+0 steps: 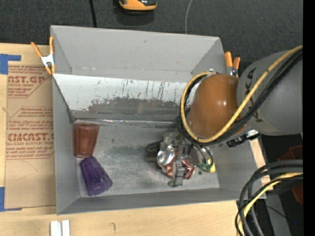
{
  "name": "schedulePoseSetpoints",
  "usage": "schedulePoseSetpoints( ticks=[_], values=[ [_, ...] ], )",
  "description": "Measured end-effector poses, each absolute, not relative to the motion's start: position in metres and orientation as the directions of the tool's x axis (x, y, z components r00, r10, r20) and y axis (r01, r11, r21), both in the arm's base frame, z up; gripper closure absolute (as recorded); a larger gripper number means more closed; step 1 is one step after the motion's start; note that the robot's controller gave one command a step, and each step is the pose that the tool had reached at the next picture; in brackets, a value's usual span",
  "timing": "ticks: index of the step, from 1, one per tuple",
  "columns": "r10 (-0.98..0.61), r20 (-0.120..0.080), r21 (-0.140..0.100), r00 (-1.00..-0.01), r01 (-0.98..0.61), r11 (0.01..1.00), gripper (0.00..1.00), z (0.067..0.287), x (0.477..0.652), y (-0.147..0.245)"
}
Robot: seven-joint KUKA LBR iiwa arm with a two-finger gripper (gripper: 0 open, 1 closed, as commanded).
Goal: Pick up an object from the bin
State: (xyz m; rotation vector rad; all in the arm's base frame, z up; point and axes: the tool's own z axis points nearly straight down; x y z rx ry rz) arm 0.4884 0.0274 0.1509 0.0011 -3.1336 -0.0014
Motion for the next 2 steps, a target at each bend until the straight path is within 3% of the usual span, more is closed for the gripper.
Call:
schedulePoseSetpoints(
  ticks=[1,2],
  values=[
    [0.000,0.000,0.001,-1.000,0.000,1.000,0.00,0.155,0.490,0.027],
    [-0.159,0.001,0.001,-0.987,-0.159,0.987,1.00,0.099,0.513,-0.015]
  ],
)
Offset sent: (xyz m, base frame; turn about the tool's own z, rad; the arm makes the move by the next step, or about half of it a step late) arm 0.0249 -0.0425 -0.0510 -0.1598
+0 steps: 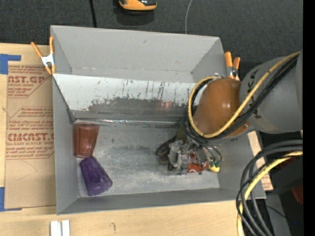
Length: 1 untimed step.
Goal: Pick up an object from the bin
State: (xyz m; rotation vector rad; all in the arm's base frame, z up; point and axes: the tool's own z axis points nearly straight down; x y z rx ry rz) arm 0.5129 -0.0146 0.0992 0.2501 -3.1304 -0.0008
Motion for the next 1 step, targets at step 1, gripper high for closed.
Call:
schedulePoseSetpoints(
  ticks=[1],
  values=[
    [-0.159,0.001,0.001,-0.987,-0.159,0.987,0.00,0.0992,0.5129,-0.0145]
  ],
)
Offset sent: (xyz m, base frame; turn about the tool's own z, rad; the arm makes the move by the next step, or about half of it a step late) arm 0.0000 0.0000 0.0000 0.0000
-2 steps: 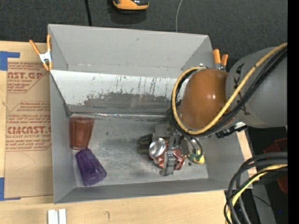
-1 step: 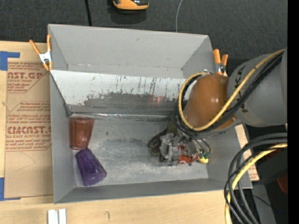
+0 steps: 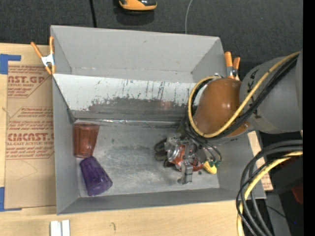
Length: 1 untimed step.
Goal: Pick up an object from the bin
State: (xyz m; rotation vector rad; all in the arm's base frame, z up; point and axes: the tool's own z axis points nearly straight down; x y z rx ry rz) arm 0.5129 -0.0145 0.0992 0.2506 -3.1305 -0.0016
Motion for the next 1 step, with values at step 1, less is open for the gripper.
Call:
schedulePoseSetpoints(
  ticks=[1],
  values=[
    [-0.159,0.001,0.001,-0.987,-0.159,0.987,0.00,0.0992,0.5129,-0.0145]
  ],
)
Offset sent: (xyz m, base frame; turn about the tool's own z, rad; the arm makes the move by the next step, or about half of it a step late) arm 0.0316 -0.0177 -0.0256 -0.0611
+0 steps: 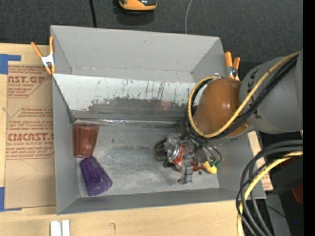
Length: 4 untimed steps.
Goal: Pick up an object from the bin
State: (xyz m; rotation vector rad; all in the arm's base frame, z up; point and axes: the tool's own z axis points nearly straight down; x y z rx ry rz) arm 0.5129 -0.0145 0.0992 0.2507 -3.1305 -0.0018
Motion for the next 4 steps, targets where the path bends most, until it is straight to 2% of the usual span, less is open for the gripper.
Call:
schedulePoseSetpoints(
  ticks=[1,4],
  values=[
    [-0.220,-0.005,0.002,-0.976,-0.220,0.976,1.00,0.0752,0.5461,-0.0296],
    [-0.220,-0.005,0.003,-0.976,-0.220,0.976,1.00,0.0752,0.5461,-0.0296]
  ],
)
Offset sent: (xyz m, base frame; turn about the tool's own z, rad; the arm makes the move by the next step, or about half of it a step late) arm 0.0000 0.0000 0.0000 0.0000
